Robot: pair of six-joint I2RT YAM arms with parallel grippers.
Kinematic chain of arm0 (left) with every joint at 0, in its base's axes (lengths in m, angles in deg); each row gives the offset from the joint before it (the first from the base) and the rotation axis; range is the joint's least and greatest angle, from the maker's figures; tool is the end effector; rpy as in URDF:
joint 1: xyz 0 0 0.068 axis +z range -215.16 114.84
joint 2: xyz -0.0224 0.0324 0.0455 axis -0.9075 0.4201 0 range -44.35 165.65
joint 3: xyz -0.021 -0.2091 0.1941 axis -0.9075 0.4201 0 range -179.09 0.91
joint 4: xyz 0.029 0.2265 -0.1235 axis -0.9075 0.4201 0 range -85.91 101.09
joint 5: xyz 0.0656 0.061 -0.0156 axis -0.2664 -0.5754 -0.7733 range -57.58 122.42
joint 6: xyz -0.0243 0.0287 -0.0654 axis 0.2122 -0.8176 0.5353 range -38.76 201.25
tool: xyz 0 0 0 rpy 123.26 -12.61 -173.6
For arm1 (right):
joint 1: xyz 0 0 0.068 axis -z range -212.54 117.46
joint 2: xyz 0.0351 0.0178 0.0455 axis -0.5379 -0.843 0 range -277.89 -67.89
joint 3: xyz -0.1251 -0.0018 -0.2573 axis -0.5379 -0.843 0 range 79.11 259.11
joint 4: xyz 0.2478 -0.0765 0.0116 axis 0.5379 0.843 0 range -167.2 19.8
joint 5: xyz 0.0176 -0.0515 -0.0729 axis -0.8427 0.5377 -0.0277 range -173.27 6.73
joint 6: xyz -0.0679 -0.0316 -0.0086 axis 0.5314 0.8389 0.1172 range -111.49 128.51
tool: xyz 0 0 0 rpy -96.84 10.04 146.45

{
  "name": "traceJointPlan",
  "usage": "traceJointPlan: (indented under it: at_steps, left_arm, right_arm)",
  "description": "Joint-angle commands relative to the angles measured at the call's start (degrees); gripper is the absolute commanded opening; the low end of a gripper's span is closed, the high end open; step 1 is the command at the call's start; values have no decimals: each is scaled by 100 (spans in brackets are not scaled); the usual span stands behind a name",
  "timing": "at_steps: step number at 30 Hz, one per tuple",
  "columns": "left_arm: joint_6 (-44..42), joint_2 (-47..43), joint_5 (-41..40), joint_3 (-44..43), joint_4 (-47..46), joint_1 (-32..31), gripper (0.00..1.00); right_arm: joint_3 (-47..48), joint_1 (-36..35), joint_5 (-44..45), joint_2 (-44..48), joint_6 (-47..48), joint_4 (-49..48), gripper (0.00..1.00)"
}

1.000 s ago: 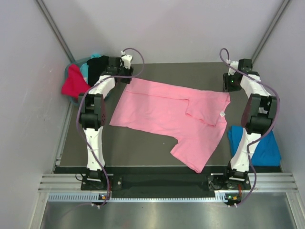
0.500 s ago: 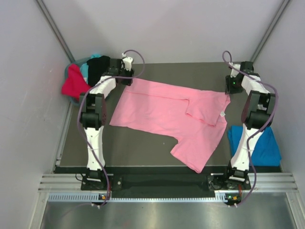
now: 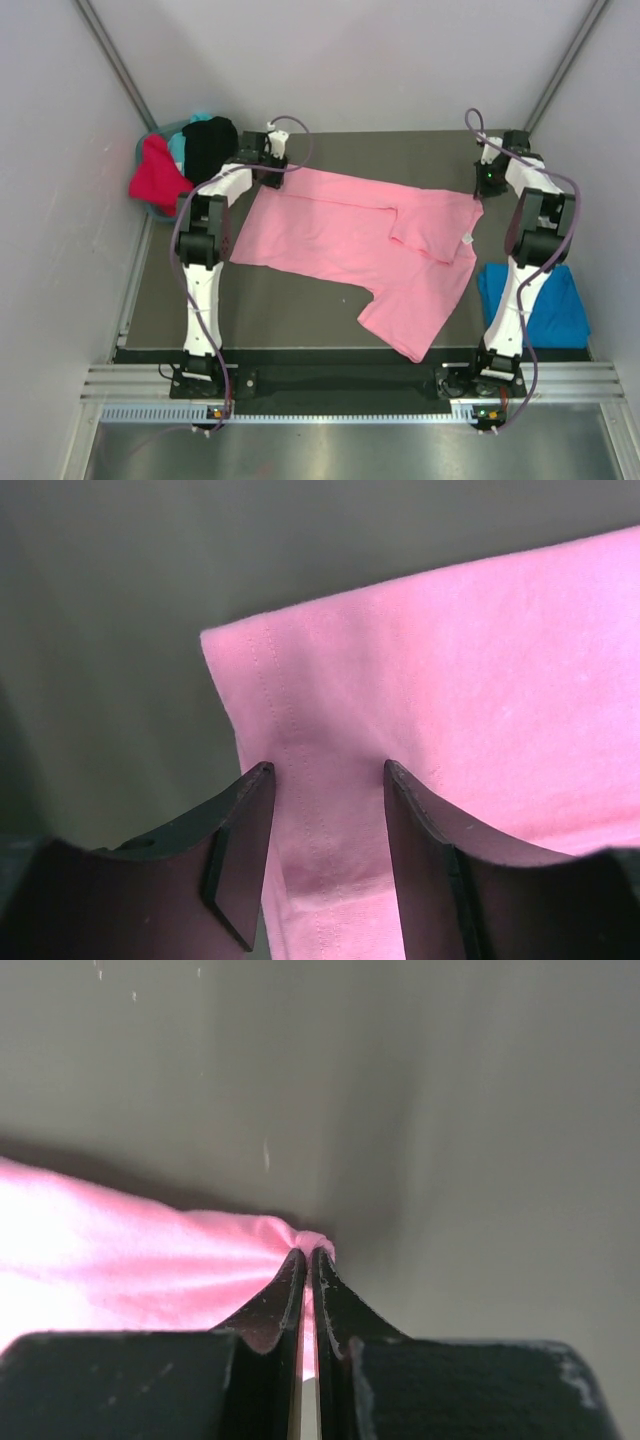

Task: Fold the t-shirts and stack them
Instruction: Fold the tshirt

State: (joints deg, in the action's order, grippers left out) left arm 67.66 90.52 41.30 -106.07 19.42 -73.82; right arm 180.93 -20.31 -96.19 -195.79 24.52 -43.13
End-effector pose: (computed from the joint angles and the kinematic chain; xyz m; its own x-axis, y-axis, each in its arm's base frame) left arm 0.5506 -0.0937 0.1559 -0.5970 0.3258 -0.7331 0.4118 0.9087 0.0685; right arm 0.4946 -0.0927 0.1618 -0.8416 -0.0926 -0.5320 -0.1399 0.9889 0.0492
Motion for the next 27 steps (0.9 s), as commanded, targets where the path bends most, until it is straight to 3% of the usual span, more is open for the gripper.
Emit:
traceJointPlan:
  at_steps: [1, 9, 17, 21, 23, 24, 27]
  left_arm:
    - [-109, 127, -159, -130, -136, 5, 52]
    - [-250, 584, -291, -595, -75, 14, 51]
    - [-311, 1611, -370, -2245, 286, 40, 50]
    - [-417, 1815, -440, -2450, 93, 23, 49]
    - [-426, 1859, -501, -2459, 32, 5, 47]
    - [-426, 1833, -624, -2468, -108, -3, 42]
    - [-285, 1675, -836, -2564, -669, -65, 44]
  right_arm:
    - [487, 34, 0, -200, 43, -102, 0]
    - [1076, 8, 133, -657, 86, -198, 0]
    - [1673, -27, 212, -1026, 86, -356, 0]
    - [1911, -45, 291, -1202, 130, -453, 0]
    - [1990, -45, 317, -1281, 148, -471, 0]
    - [1999, -45, 326, -1282, 139, -471, 0]
    - [1991, -45, 440, -1072, 157, -506, 10]
